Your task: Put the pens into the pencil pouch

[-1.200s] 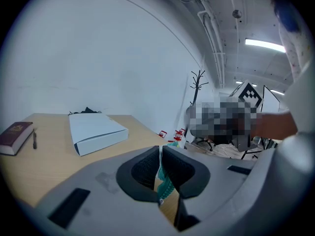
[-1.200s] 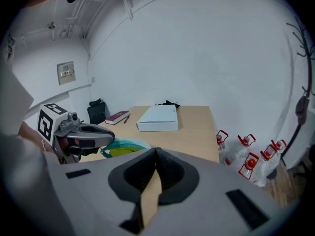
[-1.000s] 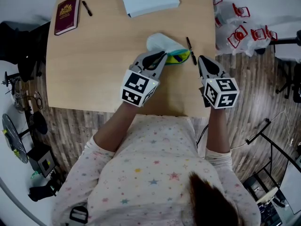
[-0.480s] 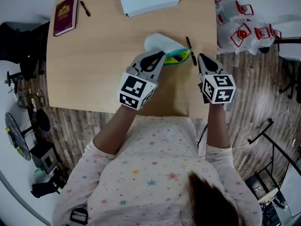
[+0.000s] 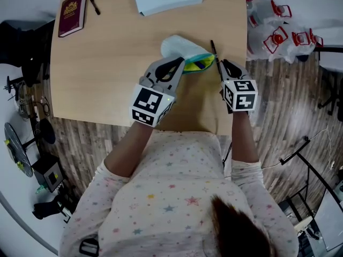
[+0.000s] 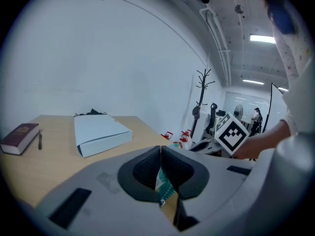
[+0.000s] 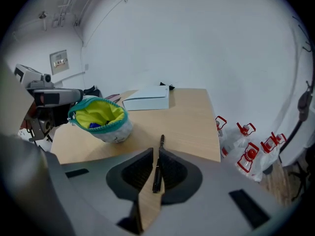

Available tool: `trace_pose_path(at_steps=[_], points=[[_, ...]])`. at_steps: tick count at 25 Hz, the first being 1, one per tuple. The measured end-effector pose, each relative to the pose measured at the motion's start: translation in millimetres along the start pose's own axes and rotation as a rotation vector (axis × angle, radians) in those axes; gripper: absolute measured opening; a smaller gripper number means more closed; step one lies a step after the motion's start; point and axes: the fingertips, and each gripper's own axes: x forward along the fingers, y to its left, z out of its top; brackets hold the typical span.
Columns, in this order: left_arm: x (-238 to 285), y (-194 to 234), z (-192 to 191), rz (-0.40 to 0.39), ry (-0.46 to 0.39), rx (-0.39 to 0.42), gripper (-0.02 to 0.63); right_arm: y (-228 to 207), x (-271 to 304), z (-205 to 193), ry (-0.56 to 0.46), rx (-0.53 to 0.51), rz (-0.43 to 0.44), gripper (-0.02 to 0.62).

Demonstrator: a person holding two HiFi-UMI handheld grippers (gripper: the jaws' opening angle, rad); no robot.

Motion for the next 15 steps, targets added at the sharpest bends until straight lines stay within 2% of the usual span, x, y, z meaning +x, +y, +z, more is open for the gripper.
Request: trace_pose_path(at_steps=[15], points=[[-8.2, 11.0, 2.6, 0.046, -0.021, -0.037, 0.015, 1.0, 30.2, -22.8, 0.083, -0.045, -0.004, 0.082]])
